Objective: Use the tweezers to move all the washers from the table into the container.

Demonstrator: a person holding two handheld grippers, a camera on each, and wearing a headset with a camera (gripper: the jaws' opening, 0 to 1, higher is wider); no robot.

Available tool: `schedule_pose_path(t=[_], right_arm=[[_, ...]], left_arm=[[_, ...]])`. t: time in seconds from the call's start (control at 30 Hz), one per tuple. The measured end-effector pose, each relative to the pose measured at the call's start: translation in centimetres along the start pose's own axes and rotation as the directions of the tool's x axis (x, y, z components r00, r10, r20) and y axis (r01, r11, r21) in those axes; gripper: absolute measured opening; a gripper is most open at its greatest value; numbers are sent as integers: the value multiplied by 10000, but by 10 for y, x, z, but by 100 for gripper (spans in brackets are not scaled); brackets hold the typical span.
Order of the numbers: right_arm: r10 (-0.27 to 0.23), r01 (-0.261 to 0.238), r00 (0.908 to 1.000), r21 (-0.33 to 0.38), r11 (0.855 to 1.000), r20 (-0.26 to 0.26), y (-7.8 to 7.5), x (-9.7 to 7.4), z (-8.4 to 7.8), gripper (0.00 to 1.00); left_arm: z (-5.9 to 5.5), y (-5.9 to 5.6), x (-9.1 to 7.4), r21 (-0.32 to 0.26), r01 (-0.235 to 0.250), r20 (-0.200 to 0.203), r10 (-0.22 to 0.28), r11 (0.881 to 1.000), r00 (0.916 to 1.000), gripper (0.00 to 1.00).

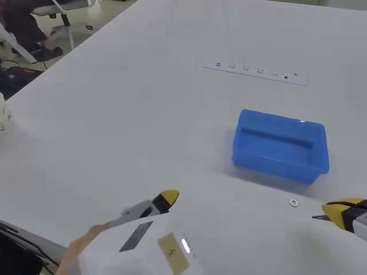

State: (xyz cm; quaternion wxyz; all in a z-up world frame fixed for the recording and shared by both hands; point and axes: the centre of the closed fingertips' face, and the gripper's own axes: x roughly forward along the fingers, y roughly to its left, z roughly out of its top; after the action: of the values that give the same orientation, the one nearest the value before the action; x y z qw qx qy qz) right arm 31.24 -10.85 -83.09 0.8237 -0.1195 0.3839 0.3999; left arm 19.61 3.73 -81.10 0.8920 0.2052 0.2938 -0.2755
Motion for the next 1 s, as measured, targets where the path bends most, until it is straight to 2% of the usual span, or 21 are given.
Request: schedule_pose_path(t=[0.07,0.1,0.17,0.23,0.27,0.33,0.37,0.4,0.57,0.7,0.77,0.83,1.0], right_arm=[[196,-182,9977,213,9996,-648,3,4,-9,1],[146,-124,9967,286,9995,-799,3,8,-11,1],[106,-101,9988,110,9999,-475,3,8,-2,1],[73,-81,9973,-111,9999,-725,4,12,-3,1],[4,-16,9987,-237,9997,-506,3,14,2,1],[2,-23,9976,-310,9995,-687,5,17,2,1],[-78,67,9994,-313,9995,-349,4,17,7,1],[-12,-3,9988,-306,9995,-482,6,18,5,1],[-125,112,9993,385,9992,346,3,21,14,2],[-246,154,9954,993,9949,922,-2,21,17,1],[-339,222,9931,1040,9943,1123,-3,21,16,1],[-399,273,9864,807,9964,1597,-4,20,18,1],[-503,334,9846,1026,9942,1671,-5,17,12,1]], left_arm=[[0,0,0,9,2,-20,-2,10000,10000,88],[0,0,0,17,9,-37,-9,10000,10000,88],[-1,0,0,44,11,-59,-10,10000,10000,88],[-1,0,0,32,-1,-84,1,10000,10000,88],[-2,1,0,12,-2,-90,2,10000,10000,88],[-1,1,0,-5,-11,-61,11,10000,10000,88],[-2,1,0,-5,-10,-81,10,10000,10000,88],[-2,1,0,7,-12,-96,12,10000,10000,88],[-2,1,0,7,-21,-118,21,10000,9999,88],[-3,1,0,23,-13,-147,13,10000,9999,87],[-3,0,0,45,4,-161,-3,10000,9999,88],[-3,0,0,44,28,-147,-27,10000,9999,88],[-3,1,0,48,-8,-203,9,10000,9998,88]])
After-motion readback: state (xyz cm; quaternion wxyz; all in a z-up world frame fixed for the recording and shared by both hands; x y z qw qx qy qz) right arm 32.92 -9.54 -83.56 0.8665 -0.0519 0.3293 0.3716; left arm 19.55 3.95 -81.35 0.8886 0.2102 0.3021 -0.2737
